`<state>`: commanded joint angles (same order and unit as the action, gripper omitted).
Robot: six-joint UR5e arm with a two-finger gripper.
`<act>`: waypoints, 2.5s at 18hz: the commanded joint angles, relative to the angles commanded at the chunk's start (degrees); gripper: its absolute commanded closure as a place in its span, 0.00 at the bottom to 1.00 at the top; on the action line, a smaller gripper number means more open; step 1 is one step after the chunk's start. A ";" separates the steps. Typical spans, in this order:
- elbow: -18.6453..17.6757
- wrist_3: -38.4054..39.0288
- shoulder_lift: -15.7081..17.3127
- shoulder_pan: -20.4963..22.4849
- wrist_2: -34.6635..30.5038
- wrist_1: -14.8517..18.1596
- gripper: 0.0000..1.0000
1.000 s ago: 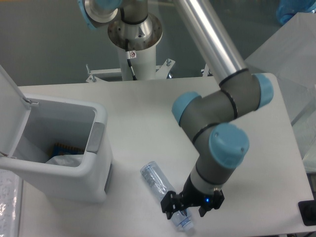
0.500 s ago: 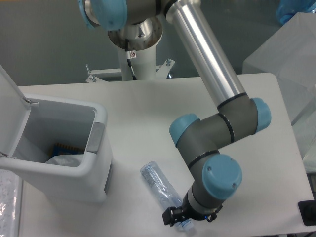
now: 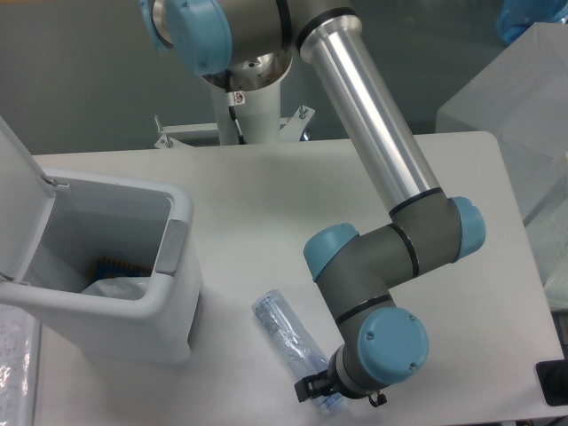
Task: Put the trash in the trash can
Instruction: 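Lower the gripper over the bottle cap end and close on it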
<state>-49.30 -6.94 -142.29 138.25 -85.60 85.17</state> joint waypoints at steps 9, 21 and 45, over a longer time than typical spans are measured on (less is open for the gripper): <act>-2.20 0.00 -0.26 -1.31 -1.32 -0.09 0.00; -3.43 0.97 -2.55 -4.13 -4.83 -0.70 0.00; -3.17 -0.79 1.40 -3.61 -2.82 -0.88 0.72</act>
<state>-52.47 -7.73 -140.90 134.65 -88.43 84.29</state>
